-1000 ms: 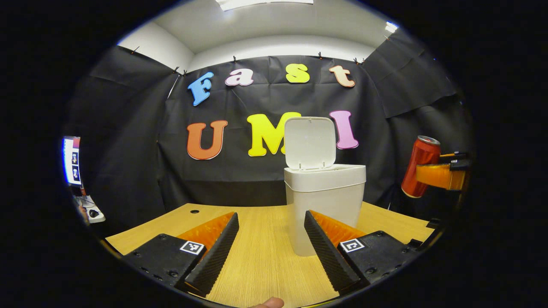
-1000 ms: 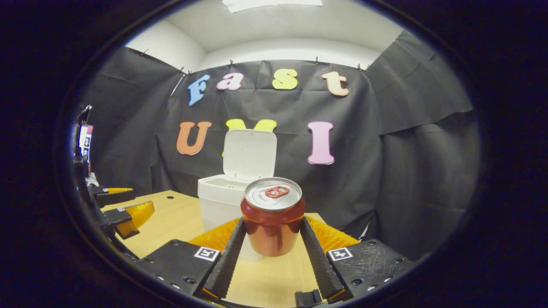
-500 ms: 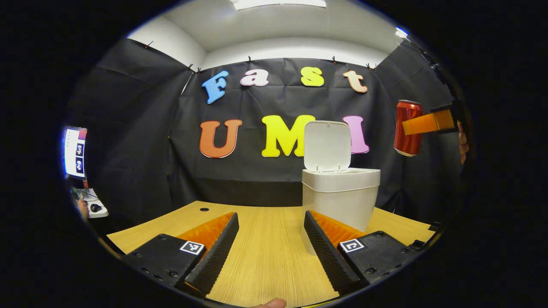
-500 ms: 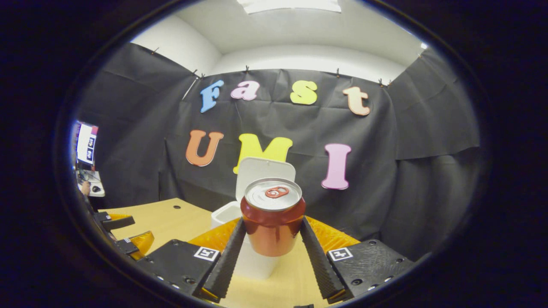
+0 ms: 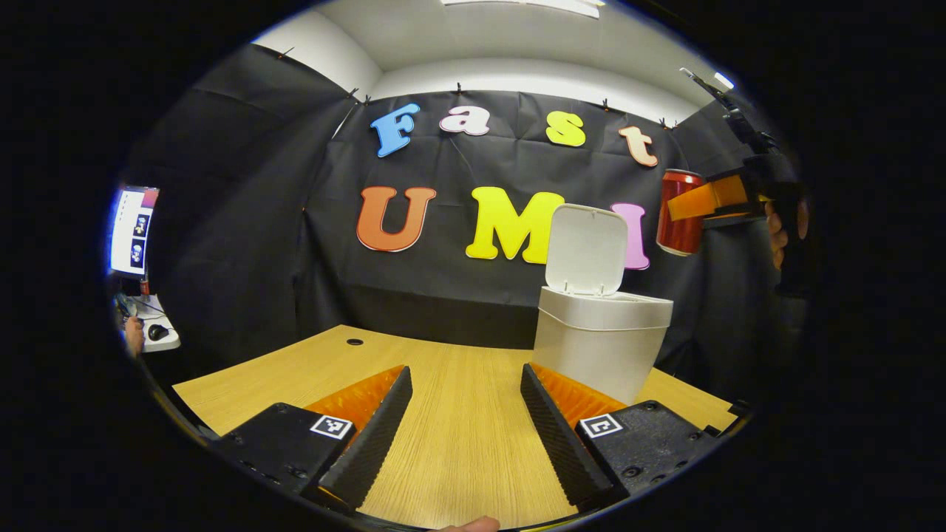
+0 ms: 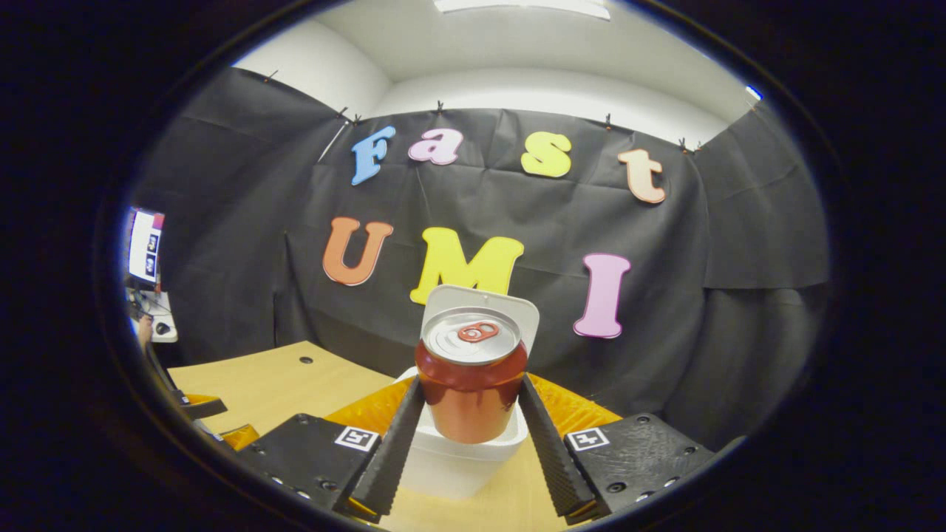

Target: Press the lid of the desktop garbage bin to open it, pick up the crumpled paper on the desktop and throw it into the bin, then pick up the pop can on the desktop and drop it into the bin, and finally close the garbage bin lid.

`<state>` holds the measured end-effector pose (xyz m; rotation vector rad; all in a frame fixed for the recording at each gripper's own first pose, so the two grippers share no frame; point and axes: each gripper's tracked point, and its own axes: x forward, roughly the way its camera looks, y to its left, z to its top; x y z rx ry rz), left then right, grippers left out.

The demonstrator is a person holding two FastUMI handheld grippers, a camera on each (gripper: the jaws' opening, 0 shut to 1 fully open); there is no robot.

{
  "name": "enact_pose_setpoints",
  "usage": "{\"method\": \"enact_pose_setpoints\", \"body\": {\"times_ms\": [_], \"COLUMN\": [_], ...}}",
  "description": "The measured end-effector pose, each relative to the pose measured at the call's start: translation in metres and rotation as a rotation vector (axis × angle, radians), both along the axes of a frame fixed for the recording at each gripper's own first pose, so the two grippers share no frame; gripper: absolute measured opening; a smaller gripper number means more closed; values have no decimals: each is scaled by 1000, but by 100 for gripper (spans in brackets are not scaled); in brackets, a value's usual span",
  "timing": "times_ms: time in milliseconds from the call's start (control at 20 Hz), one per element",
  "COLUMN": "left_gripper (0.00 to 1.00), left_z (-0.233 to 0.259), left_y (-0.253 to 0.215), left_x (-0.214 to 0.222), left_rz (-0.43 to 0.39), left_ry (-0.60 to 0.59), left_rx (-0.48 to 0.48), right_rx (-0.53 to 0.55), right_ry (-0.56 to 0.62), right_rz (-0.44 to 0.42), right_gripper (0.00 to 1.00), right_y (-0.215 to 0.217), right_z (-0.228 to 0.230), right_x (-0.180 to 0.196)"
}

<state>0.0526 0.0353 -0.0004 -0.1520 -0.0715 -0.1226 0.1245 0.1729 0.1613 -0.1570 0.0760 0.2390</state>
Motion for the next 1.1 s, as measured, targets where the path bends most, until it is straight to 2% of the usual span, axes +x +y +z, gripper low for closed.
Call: {"method": "enact_pose_setpoints", "body": {"times_ms": [100,300,500,750,950,1100], "left_gripper": [95,95,95,96,96,96], "left_z": [-4,-7,-22,-36,-31,-29], "left_y": [-4,0,-6,-2,9,12], "left_x": [-2,2,6,11,12,14], "left_rz": [-22,-19,-42,-31,-4,5], "left_ry": [13,21,70,121,109,106], "left_rx": [-12,61,92,123,118,110], "right_rx": [-2,-33,-80,-45,35,72], "right_ry": [30,46,69,99,186,231], "right_rz": [-3,-26,-82,-138,-143,-98], "right_gripper": [78,79,78,78,79,79], "right_y": [9,22,25,21,21,30], "right_z": [-3,-7,-15,-16,-35,-41], "right_x": [18,59,109,151,164,160]}}
